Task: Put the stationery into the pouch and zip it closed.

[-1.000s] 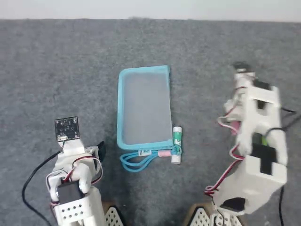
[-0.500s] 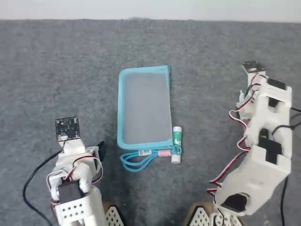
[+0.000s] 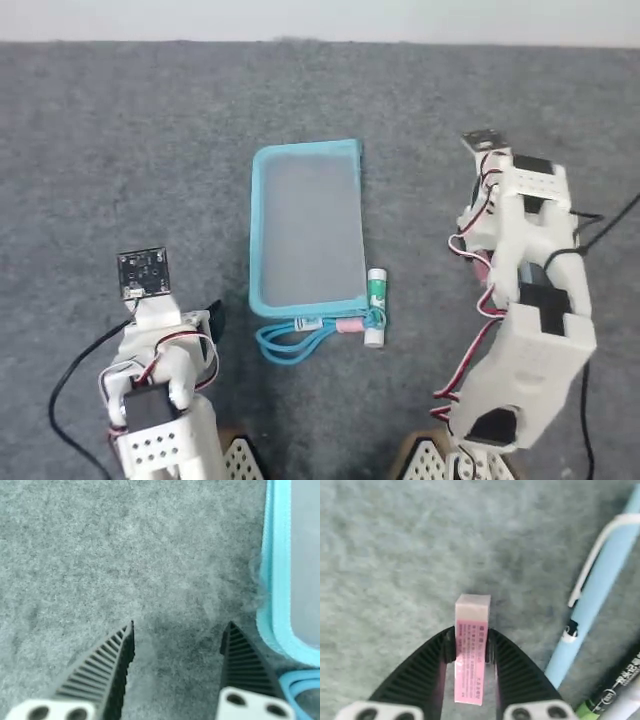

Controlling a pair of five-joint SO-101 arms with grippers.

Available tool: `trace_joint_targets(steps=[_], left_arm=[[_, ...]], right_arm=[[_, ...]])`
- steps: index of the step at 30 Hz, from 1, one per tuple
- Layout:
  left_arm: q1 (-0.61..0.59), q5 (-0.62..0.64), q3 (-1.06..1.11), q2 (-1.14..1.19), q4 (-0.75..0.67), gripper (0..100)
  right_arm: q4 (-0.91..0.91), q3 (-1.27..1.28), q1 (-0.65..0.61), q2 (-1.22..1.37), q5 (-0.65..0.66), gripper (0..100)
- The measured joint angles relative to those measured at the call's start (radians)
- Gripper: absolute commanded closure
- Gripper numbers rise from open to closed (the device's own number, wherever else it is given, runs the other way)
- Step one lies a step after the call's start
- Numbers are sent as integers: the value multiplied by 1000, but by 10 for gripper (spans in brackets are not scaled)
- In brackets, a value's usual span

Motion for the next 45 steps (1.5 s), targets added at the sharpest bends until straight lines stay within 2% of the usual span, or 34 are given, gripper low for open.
trace_joint_targets(steps=[13, 18, 20, 22, 29, 34, 37, 45], left_arm=[[0, 0, 0, 0, 0, 735], [0, 0, 0, 0, 0, 735], [0, 0, 0, 0, 0, 735], [0, 0, 0, 0, 0, 735], [0, 0, 0, 0, 0, 735], [0, 0, 0, 0, 0, 735], [0, 0, 0, 0, 0, 735], [0, 0, 0, 0, 0, 735]], right_arm=[[-49, -186, 272, 147, 38, 978], [40, -204, 270, 149, 74, 836], [94, -206, 230, 135, 74, 806], [144, -206, 176, 98, 69, 822], [278, -206, -6, -106, -115, 831], [339, -150, -123, -222, -195, 832], [299, -6, -227, -315, -222, 832], [21, 491, -486, -568, -261, 832]])
